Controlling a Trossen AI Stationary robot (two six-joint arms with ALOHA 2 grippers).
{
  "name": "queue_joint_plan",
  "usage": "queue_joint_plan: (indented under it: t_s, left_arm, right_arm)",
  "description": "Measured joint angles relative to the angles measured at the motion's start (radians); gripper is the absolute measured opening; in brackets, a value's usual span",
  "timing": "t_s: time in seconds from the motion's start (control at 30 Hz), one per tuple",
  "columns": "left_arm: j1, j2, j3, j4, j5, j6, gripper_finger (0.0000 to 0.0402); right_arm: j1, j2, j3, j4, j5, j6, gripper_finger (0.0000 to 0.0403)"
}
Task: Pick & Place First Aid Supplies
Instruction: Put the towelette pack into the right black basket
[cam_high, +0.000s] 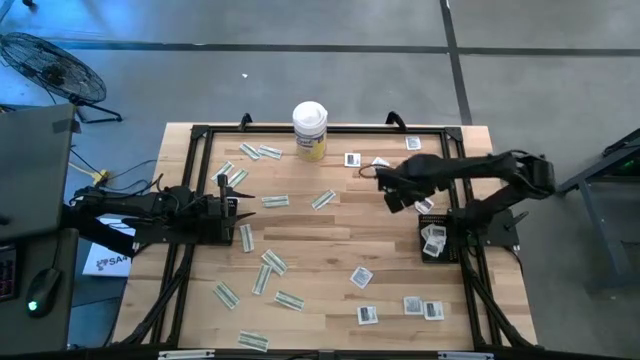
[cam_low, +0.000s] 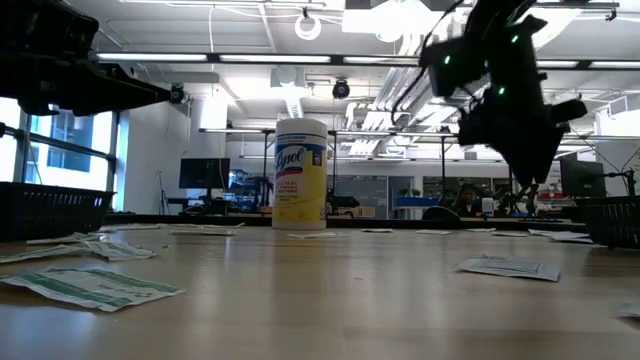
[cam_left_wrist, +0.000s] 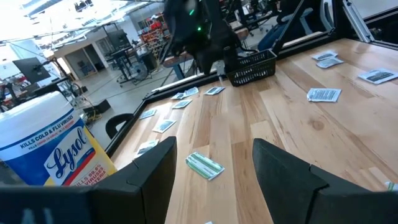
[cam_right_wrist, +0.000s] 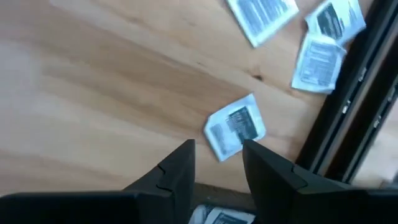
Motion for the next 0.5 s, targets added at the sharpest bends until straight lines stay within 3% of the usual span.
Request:
queue_joint_plan:
  t_s: [0.23, 0.5]
  left_arm:
    - [0.0, 0.0, 0.0, 0.0, 0.0, 0.0, 0.0206]
    - [0.0, 0.0, 0.0, 0.0, 0.0, 0.0, 0.0206]
  right_arm:
    - [-0.156, 0.124, 0.0, 0.016, -0.158, -0.035, 0.0129]
    - [-0.242, 0.178, 0.0, 0.054, -0.211, -0.108, 0.0129]
